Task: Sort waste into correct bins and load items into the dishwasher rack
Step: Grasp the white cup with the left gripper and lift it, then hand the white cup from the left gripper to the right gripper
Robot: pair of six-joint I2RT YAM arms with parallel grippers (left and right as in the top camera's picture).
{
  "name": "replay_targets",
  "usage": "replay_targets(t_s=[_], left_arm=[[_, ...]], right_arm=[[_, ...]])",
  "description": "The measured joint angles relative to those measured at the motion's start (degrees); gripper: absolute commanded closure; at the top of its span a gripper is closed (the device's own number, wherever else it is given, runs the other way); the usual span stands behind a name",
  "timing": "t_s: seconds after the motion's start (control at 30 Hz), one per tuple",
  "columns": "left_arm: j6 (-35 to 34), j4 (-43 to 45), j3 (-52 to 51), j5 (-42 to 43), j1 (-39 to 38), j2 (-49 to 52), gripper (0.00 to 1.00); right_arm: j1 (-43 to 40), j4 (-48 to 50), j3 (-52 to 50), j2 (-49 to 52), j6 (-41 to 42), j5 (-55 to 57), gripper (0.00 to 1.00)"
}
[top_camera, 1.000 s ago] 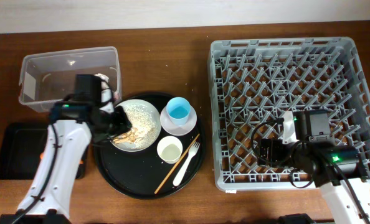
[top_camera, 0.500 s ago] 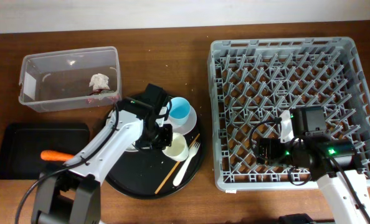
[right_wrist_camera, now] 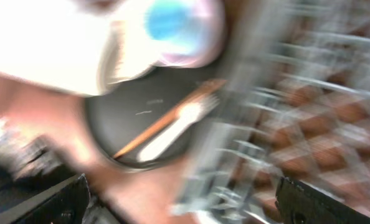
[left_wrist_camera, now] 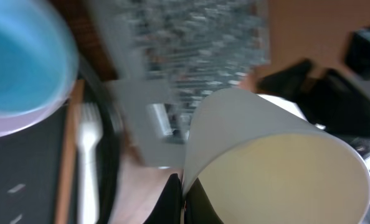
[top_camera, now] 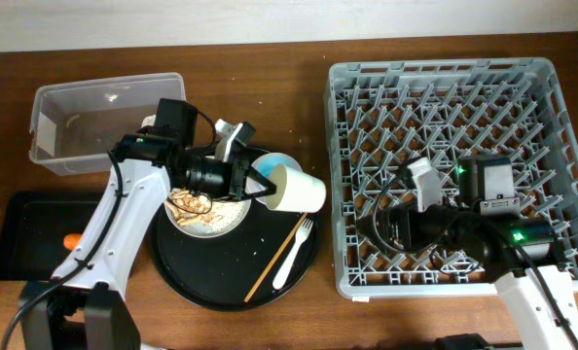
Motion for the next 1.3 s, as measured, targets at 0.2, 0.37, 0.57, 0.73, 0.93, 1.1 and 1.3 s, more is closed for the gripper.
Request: replay_targets(t_s=[0.2, 0.37, 0.57, 0.73, 0.93, 1.1, 1.3], left_arm=[[4.85, 0.52, 0.00, 9.77, -4.66, 0.00, 1.00], [5.57, 0.52, 0.00, 12.85, -7.67, 0.00, 1.00], [5.68, 0.72, 0.00, 17.40, -7.69, 0.00, 1.00], [5.66, 0.72, 0.00, 17.57, -9.84, 0.00, 1.00], [5.64, 0.72, 0.00, 17.57, -11.10, 0.00, 1.00], [4.76, 2.49, 0.00, 17.62, -11.13, 0.00, 1.00], [2.40, 4.22, 0.00, 17.94, -10.91, 0.00, 1.00]], right_arm=[[0.00, 0.63, 0.00, 0.02, -14.36, -19.65, 0.02], [0.00, 0.85, 0.00, 0.02, -19.91, -20.79, 0.01], [0.00, 1.84, 0.00, 0.02, -21.35, -20.81, 0.02], [0.00, 3.85, 0.00, 0.02, -21.53, -21.11, 0.02], [0.00, 3.87, 0.00, 0.02, -21.55, -21.73, 0.05], [0.00, 4.00, 0.00, 0.02, -21.59, -23.08, 0.29], [0.00, 3.96, 0.00, 0.02, -22.25, -24.76, 0.42]])
